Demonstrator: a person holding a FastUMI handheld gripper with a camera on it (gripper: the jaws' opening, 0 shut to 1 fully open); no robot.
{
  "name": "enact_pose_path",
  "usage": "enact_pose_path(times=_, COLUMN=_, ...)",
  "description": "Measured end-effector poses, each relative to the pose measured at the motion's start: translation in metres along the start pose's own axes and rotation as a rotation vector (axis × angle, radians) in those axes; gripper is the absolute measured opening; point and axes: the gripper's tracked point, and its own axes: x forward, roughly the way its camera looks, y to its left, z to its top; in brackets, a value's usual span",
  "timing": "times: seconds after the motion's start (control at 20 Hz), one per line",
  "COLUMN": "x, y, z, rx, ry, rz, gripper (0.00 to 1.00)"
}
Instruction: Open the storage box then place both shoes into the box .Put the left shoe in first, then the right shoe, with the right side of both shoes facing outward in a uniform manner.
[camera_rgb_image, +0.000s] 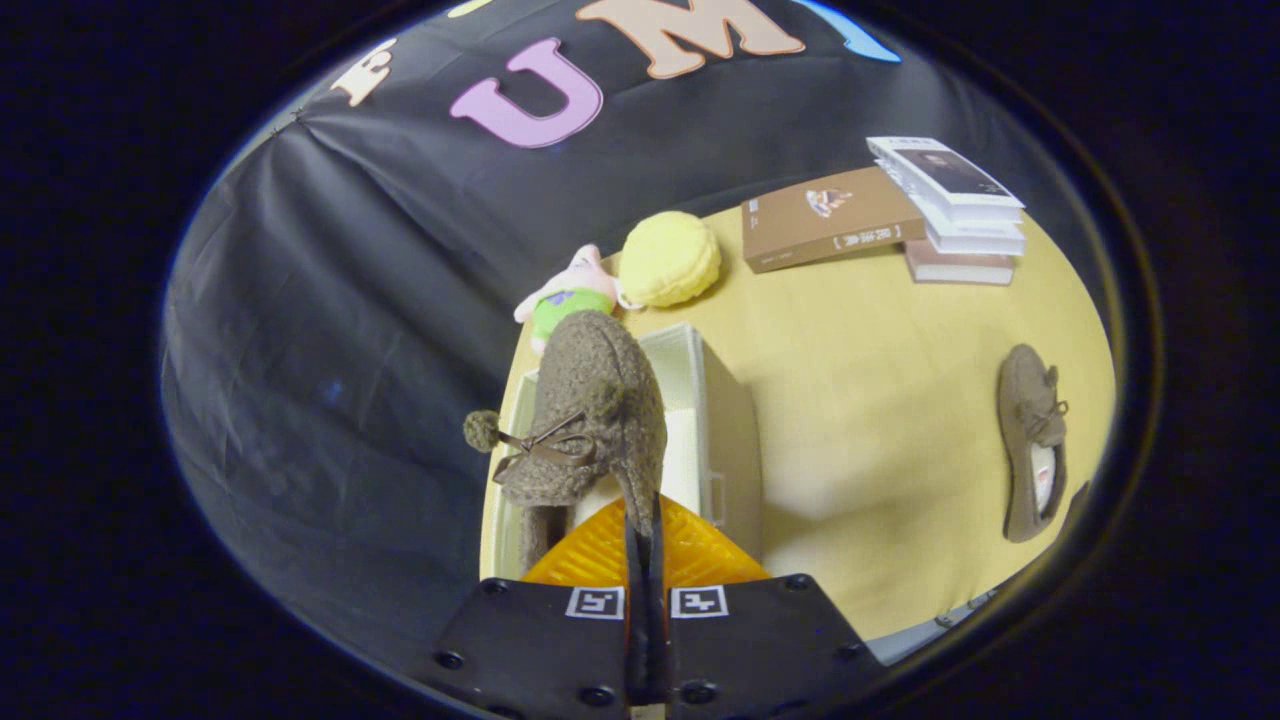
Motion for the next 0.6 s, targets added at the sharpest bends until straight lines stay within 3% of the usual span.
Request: enact_pose_path(times=0.6, x=0.084, y=0.019, z=-0.044, rx=-0.096, ry=0.08, rz=-0.161, gripper=0.03)
